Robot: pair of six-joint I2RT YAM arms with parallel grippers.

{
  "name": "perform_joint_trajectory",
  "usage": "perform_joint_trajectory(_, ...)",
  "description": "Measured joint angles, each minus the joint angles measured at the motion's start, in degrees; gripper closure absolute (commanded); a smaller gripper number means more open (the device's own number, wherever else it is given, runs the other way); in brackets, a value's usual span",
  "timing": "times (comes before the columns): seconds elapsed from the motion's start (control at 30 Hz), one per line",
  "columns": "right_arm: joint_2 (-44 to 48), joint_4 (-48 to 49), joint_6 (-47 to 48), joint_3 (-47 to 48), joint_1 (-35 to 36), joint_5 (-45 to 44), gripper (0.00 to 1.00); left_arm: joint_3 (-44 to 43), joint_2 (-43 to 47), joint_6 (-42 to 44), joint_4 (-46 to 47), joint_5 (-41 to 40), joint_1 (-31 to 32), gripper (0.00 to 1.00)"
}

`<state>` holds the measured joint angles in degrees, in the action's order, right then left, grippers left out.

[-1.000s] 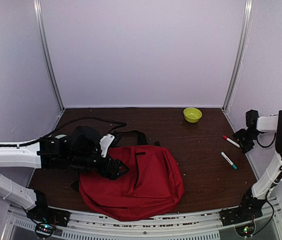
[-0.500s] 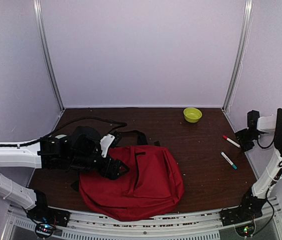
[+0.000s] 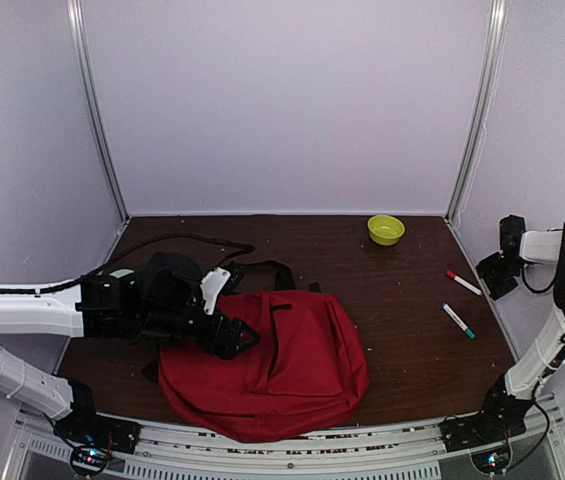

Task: Pack the student bag
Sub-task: Adjust the pen at the corner of the board.

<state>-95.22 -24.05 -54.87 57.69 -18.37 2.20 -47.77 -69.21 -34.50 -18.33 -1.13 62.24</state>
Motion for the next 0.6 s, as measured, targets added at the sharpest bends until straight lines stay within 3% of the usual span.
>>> perform_joint_trajectory(0.23,-0.6,-4.4,8.0,4.4,0.0,-2.5,0.31,0.0,0.0,0.4,0.3,0.0,0.0,0.21)
perform_joint_trajectory(0.43,-8.0,-11.1,14.0,17.0,0.1,-1.7,0.24,0.0,0.0,0.5,0.4,0.1,0.0,0.21)
perform_joint_trajectory(0.6,-8.6,-9.8,17.3,15.6,0.0,0.4,0.29,0.0,0.0,0.5,0.6,0.2,0.0,0.21)
